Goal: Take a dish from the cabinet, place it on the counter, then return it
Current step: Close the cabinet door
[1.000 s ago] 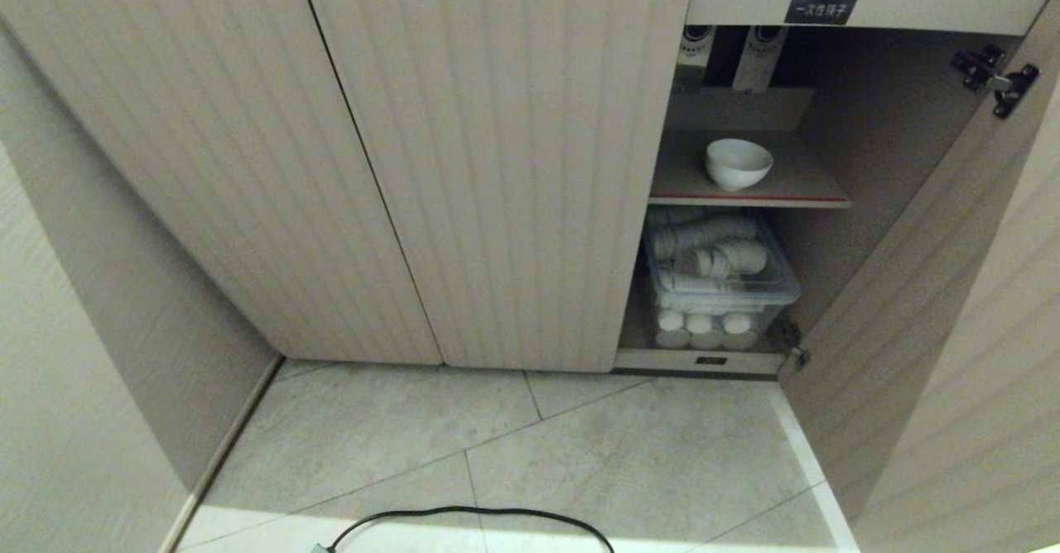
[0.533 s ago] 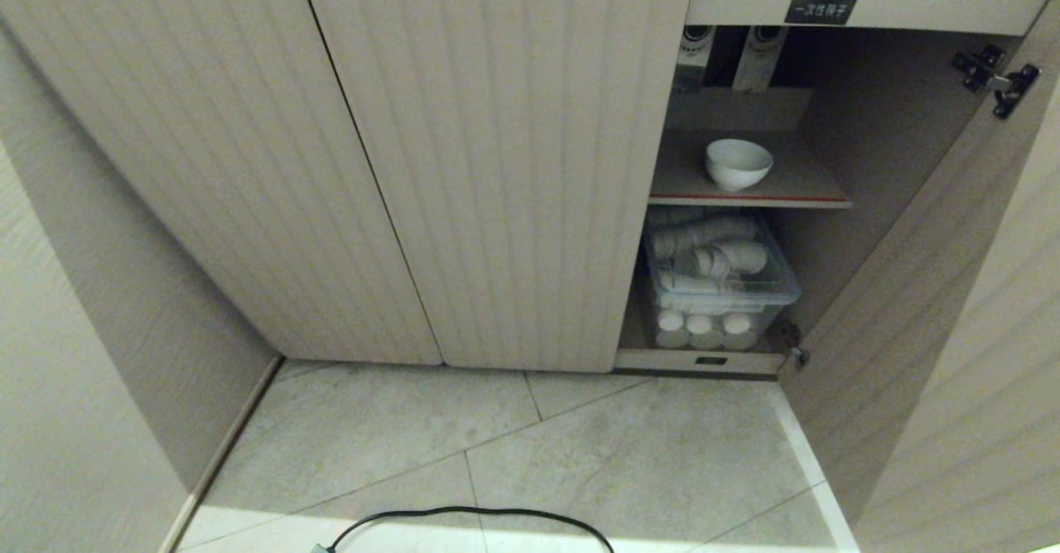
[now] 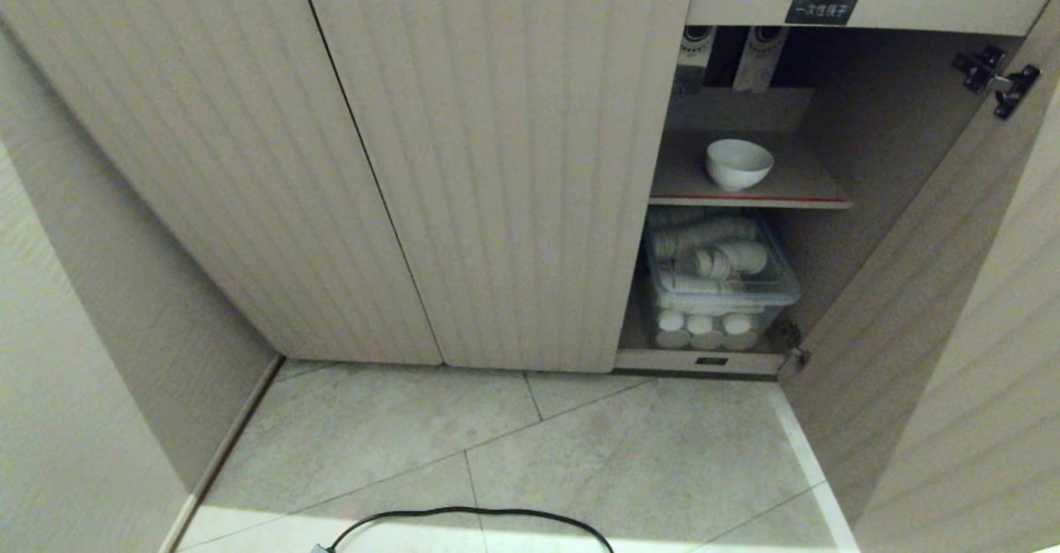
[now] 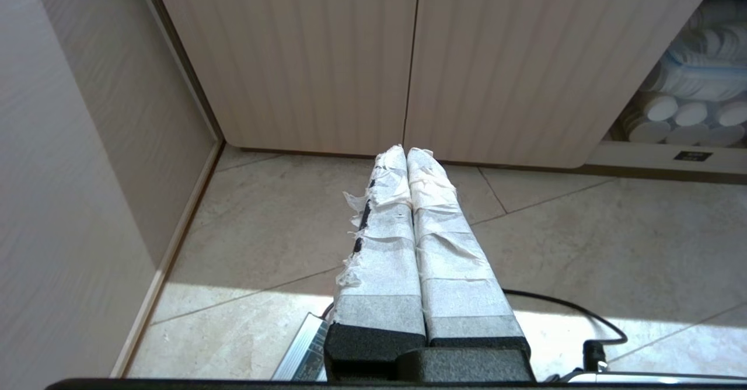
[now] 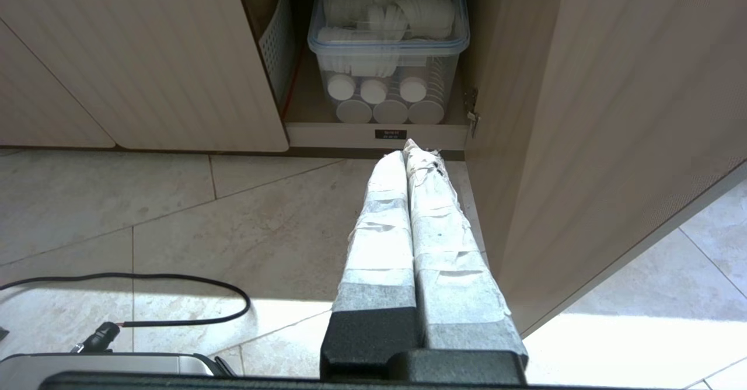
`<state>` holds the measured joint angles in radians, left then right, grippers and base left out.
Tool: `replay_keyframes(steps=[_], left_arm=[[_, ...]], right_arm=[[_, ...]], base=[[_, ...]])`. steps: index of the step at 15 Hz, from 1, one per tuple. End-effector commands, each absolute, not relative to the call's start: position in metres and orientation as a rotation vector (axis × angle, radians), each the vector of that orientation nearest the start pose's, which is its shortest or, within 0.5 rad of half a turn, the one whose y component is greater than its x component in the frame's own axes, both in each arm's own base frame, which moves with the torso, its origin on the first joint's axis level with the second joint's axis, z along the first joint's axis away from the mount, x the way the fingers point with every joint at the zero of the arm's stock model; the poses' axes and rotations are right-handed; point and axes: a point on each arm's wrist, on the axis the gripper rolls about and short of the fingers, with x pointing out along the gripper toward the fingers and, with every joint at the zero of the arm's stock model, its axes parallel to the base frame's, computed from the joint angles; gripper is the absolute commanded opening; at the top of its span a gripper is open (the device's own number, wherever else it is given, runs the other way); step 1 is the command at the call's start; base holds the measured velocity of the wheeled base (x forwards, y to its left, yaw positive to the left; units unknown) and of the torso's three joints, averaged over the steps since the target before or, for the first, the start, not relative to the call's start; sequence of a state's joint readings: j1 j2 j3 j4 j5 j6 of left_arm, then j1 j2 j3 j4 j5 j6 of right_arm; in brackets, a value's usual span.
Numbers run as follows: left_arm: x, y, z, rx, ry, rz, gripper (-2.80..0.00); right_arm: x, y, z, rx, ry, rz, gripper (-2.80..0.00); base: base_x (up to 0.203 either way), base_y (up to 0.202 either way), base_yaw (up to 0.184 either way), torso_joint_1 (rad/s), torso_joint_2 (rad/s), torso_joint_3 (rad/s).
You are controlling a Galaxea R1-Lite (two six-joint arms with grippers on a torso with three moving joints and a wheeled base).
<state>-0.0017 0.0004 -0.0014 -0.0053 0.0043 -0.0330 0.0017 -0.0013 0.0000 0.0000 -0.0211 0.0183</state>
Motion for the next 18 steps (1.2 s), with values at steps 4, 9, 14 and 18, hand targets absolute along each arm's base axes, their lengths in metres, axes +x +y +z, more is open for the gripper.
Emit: replay_keyframes(steps=[4,9,14,18], left_arm=[[-0.0228,0.0001,0.0762,-0.034,-0.006,0.003,-2.80],[-0.0229,0.0001,0.0765,-0.034,-0.008,0.003,-2.80],[-0.0229,0.0001,0.0764,-0.034,-0.006,0.003,-2.80],[-0.0229,0.0001,0.0765,-0.034,-0.008,0.003,-2.80]], right_arm=[[-0.0228,-0.0005,0.0755,0.017,0.000,-0.020,-2.80],[-0.0228,-0.0005,0.0755,0.017,0.000,-0.020,-2.80],[-0.0228,-0.0005,0.0755,0.018,0.000,-0.019,-2.80],[-0.0228,-0.0005,0.0755,0.018,0.000,-0.020,-2.80]], base=[[0.000,-0.057,0.005,0.000,0.00,0.002],[0.000,-0.193,0.001,0.002,0.00,0.002],[0.000,-0.195,0.001,0.003,0.00,0.002],[0.000,-0.169,0.002,0.001,0.00,0.003]])
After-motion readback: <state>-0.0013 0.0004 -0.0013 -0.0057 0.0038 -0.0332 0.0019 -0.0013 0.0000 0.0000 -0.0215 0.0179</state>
